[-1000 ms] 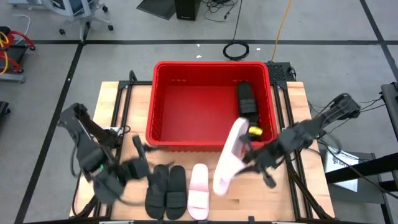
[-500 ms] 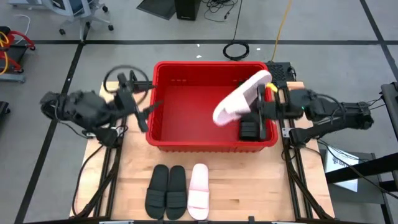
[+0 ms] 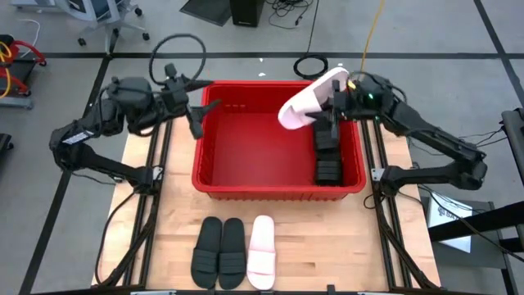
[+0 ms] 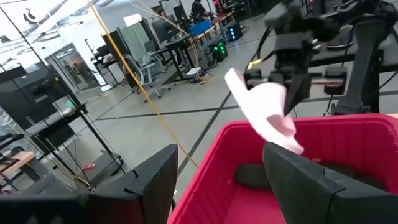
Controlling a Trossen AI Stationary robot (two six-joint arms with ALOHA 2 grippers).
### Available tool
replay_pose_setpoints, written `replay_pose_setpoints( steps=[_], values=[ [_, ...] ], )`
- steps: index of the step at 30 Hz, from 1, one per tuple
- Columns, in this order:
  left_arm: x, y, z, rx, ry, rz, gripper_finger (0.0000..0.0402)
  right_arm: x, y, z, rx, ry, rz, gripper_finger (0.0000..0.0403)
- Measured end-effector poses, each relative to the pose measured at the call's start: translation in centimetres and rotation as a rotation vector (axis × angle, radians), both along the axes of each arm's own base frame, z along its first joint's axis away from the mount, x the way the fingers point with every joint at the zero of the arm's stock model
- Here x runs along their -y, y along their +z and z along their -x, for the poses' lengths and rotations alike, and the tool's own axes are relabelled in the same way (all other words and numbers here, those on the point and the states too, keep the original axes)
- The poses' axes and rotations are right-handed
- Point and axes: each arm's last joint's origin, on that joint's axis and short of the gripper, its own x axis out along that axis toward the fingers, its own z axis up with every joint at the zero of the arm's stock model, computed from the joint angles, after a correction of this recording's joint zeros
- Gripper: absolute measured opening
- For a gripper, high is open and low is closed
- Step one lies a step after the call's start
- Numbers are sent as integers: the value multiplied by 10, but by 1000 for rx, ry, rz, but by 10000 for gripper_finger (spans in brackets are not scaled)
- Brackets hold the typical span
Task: Pick and place slides into bin
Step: Put the pink slide into the red bin
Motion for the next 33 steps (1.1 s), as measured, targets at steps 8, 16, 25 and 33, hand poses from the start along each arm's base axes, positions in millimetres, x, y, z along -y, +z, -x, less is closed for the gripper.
replay_pose_setpoints(
  steps=[8,16,25,33],
  values=[
    [-28,0,6,7,20,13,241,58,-34,-3,-131,80,-157,1],
    [-44,-3,3,-13,23,14,241,81,-74,-25,-373,201,-280,1],
    [-57,-10,-5,-59,50,16,241,70,-122,-41,-604,387,-382,0],
    [-56,-8,-4,-42,51,7,241,57,-153,-66,-699,510,-421,0]
  ],
)
